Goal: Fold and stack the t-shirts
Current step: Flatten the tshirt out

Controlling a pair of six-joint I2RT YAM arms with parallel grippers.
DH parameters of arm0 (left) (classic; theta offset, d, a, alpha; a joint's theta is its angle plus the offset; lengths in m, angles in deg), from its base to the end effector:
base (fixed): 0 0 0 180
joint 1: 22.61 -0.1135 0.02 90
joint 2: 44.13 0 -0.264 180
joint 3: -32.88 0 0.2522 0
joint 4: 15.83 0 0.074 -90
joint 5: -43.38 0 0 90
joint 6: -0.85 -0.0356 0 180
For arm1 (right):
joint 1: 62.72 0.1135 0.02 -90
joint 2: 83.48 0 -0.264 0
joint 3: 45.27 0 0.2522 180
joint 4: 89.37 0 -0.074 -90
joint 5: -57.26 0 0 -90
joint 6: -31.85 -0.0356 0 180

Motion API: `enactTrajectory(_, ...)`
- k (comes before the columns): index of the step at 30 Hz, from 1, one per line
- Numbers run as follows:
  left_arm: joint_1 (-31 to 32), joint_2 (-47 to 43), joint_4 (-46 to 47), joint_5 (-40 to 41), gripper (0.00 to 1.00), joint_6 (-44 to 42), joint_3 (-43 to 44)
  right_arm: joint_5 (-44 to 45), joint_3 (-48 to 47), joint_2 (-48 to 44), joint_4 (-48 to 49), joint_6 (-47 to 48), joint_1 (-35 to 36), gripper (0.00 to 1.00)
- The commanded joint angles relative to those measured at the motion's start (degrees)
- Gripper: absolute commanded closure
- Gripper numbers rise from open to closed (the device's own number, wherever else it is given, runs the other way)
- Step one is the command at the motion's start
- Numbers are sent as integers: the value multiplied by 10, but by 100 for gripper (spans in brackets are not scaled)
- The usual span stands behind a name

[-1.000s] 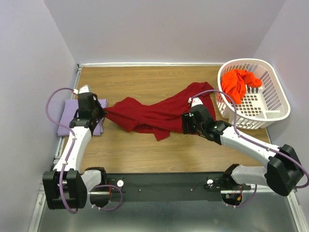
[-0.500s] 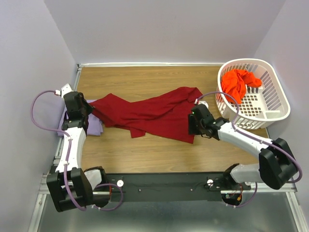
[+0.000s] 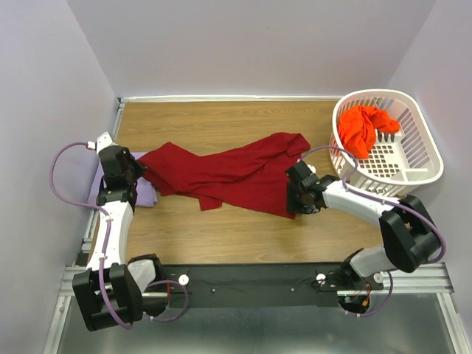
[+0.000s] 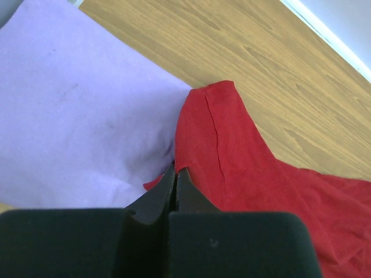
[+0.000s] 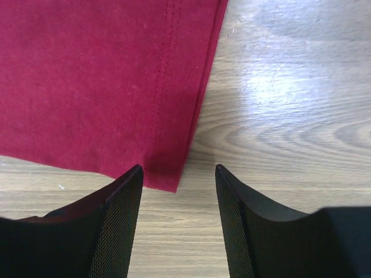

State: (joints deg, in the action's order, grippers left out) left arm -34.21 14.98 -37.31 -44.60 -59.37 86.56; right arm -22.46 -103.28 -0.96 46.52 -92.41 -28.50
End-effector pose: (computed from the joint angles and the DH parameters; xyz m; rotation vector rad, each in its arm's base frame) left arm 0.2282 0.0481 0.2666 -0.7428 1.9043 -0.1626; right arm 0.2143 0.1381 0.1691 0.0474 2.7325 0.0870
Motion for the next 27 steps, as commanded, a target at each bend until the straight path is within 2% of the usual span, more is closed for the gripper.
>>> enactTrajectory(1,2,-13,16,-6,100,-9,2,-11,-22,22,-22,-29,7,41)
enactTrajectory(10,2,-18,16,-10,100,-10,3,-21,-25,69,-23,-52,30,46)
enactTrajectory(16,2,-22,16,-7,100,-10,2,-40,0,70,-25,-71,35,57)
enactTrajectory(22,2,-22,16,-9,100,-10,2,-21,16,51,-42,-78,35,80)
enactTrajectory(25,2,-17,16,-5,100,-11,2,1,7,41,-46,-75,35,98)
enactTrajectory(27,3,-4,22,-11,100,-10,5,33,-21,36,-52,-64,33,99)
